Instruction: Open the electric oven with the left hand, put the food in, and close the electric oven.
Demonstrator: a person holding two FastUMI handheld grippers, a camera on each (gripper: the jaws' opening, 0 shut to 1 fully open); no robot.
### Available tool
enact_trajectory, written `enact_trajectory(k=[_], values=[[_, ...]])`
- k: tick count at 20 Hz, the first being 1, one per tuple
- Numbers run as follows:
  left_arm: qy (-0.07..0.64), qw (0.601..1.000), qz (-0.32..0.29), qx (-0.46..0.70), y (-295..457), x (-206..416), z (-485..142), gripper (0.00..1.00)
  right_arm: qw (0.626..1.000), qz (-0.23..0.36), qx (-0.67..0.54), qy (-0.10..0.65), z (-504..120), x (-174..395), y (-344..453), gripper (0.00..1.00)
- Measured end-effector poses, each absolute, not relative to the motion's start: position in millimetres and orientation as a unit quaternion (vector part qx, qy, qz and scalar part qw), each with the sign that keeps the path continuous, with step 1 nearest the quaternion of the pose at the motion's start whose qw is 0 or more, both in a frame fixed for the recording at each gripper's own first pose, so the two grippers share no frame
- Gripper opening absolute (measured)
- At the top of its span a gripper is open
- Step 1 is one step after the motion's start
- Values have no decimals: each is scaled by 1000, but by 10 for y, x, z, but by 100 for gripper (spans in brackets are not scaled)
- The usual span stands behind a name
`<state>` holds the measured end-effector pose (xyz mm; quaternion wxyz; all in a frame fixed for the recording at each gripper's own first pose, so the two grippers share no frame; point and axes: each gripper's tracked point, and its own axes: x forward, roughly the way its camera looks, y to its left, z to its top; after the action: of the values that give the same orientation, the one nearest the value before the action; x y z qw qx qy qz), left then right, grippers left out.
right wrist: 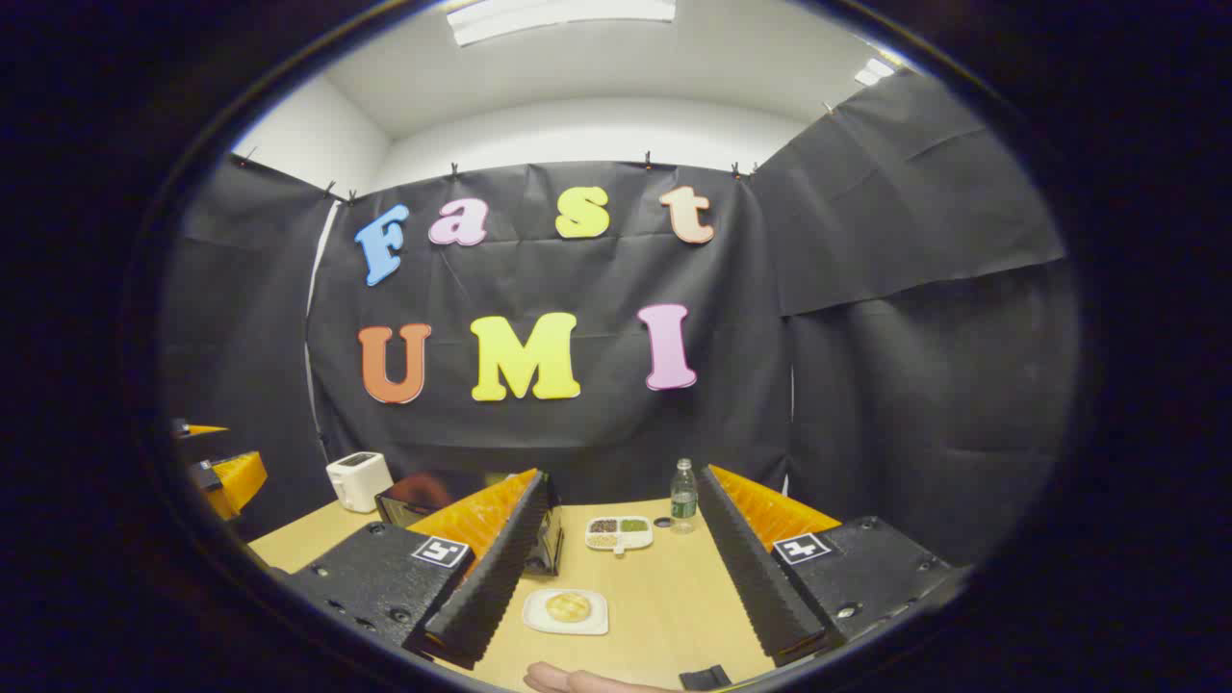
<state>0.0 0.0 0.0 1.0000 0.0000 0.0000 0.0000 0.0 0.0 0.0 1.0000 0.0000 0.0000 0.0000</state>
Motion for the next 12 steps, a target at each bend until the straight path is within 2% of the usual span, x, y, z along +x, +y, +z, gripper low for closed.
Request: enact_trajectory(k=[1, 2, 6, 12], values=[[-2, 1000, 1, -4, -16, -4, 32, 100, 1000, 1, 2, 0, -3, -11, -10, 96], [-3, 1000, 0, -9, -31, -27, 58, 96, 1000, 1, 6, -1, 16, -29, -29, 96], [5, 999, 2, -40, -11, -61, 59, 96, 1000, -2, 5, -7, 61, -68, -75, 96], [13, 999, 0, -50, 14, -129, 59, 95, 1000, 25, 11, -8, 52, -139, 38, 96]])
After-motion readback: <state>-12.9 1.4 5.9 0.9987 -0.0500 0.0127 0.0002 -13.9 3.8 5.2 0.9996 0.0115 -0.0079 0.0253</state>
